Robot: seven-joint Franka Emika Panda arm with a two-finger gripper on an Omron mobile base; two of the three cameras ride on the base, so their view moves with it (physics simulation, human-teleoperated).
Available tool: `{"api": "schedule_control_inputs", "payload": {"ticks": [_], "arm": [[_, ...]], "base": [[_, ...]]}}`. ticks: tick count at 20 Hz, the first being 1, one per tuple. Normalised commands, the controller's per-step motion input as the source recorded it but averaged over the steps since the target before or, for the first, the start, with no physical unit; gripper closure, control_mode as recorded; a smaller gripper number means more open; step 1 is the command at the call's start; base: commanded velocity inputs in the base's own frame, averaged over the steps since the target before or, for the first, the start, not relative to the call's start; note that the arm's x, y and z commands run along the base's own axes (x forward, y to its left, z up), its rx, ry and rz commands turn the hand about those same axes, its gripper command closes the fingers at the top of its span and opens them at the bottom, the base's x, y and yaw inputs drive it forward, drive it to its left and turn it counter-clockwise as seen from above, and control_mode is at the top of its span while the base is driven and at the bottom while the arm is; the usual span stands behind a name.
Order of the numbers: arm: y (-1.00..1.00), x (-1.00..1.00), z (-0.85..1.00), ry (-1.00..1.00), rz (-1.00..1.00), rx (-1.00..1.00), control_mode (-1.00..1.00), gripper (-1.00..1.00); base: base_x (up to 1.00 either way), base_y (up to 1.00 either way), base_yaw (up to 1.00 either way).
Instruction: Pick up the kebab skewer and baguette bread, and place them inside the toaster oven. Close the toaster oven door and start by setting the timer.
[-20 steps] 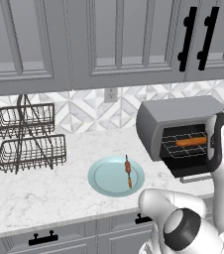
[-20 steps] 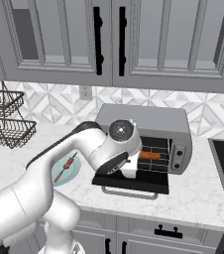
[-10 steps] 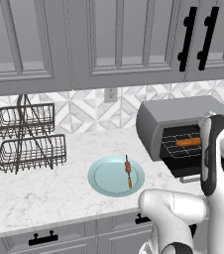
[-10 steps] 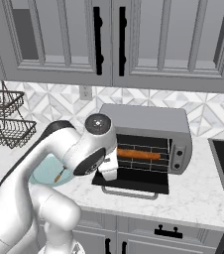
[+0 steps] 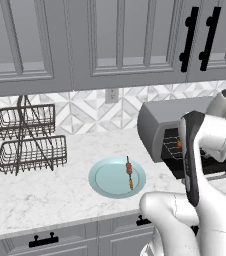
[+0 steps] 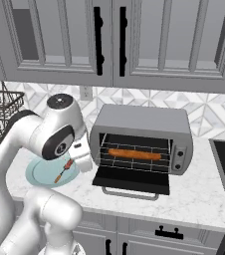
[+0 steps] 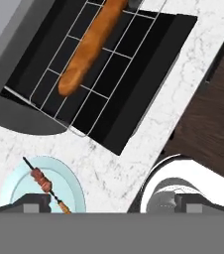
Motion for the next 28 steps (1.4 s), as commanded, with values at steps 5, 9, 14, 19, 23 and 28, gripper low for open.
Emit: {"api": "schedule_control_inputs", "payload": {"ticks": [5,9,14,19,23,28], "arm": [[0.54,-0.11,0.0,0.17,0.09,-0.12,-1.0,-1.0],[0.53,-0.1,0.0,0.17,0.09,-0.12,-1.0,-1.0],[0.51,-0.08,0.0,0.17,0.09,-0.12,-1.0,-1.0],[0.34,-0.02,0.0,0.15,0.08,-0.11,-1.0,-1.0],[0.07,0.0,0.0,0.12,0.09,-0.1,-1.0,-1.0],[-0.06,0.02,-0.2,0.03,0.21,0.05,-1.0,-1.0]], "base": [[0.0,0.0,0.0],[0.0,0.0,0.0],[0.0,0.0,0.0],[0.0,0.0,0.0],[0.0,0.0,0.0],[0.0,0.0,0.0]]}}
